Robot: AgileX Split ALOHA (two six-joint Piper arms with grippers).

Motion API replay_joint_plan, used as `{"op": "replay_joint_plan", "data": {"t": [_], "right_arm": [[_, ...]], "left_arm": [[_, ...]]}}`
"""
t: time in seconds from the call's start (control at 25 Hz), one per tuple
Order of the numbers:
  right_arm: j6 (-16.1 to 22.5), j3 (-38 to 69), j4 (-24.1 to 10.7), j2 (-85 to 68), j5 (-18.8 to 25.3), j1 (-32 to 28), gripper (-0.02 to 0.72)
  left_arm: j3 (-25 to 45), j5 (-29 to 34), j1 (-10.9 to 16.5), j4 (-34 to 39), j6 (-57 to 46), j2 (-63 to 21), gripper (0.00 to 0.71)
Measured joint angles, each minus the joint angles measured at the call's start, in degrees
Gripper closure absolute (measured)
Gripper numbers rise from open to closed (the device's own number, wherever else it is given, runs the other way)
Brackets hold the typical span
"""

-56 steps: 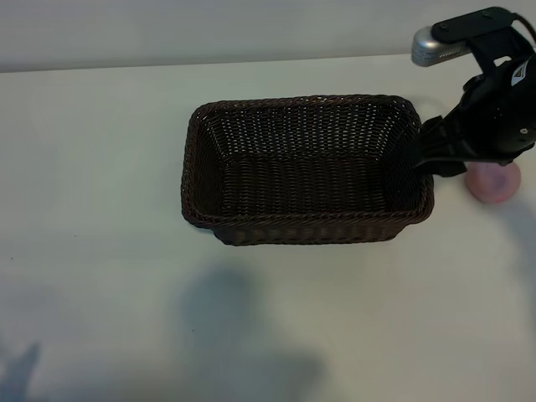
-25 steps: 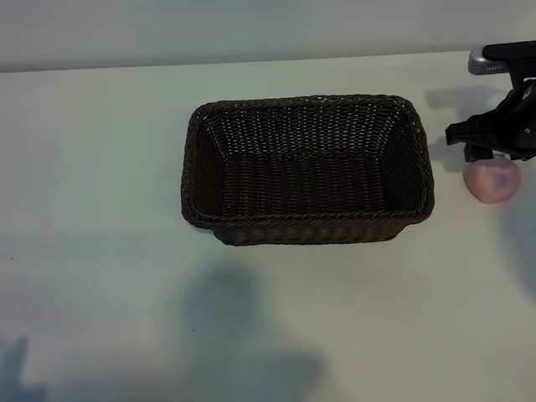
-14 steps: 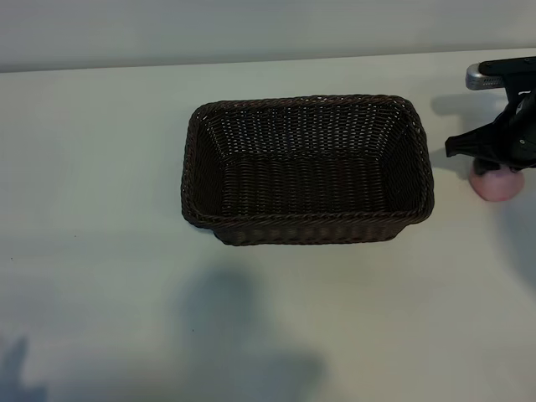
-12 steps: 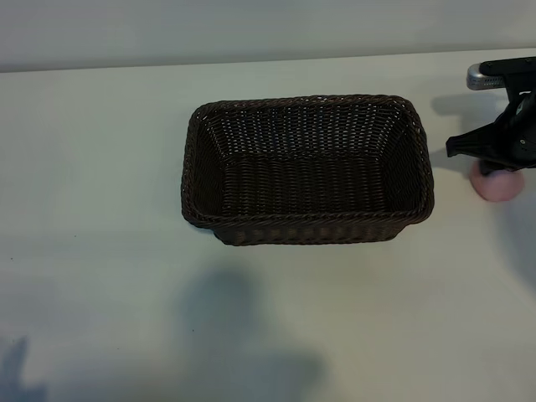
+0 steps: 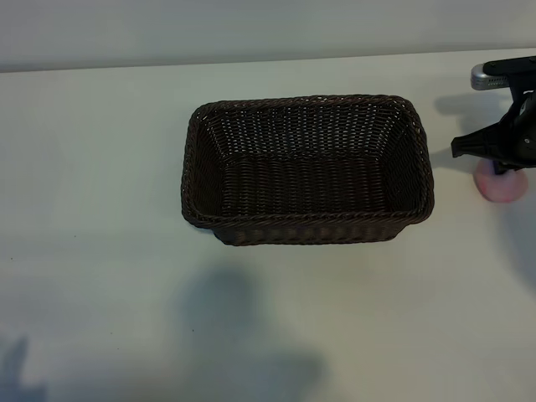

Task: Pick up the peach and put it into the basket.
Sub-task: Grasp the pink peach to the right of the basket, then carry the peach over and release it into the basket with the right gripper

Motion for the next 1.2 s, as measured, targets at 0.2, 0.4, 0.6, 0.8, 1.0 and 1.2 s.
{"op": "replay_joint_plan", "data": {"t": [0.2,0.4,0.6,0.8,1.0,1.2], "right_arm": [[0.00,-2.97,0.05,-3.10,5.54,0.00,0.663],[-1.57,-8.09,0.29,-8.21,13.07,0.00,0.663],[-3.70,-11.90,2.18,-13.18,18.15,0.00,0.663],[-6.42,-13.96,4.99,-16.01,21.79,2.24,0.663],[-7.28,-15.54,7.21,-16.60,24.22,10.54,0.663],[-7.34,-16.12,7.21,-16.47,23.35,21.57,0.663]], "left_arm": [[0.00,0.00,0.00,0.00,0.00,0.00,0.119],[0.00,0.00,0.00,0.00,0.00,0.00,0.120],[0.00,0.00,0.00,0.00,0.00,0.00,0.120],[0.00,0.00,0.00,0.00,0.06,0.00,0.120],[0.00,0.00,0.00,0.00,0.07,0.00,0.120],[0.00,0.00,0.00,0.00,0.07,0.00,0.120]]}}
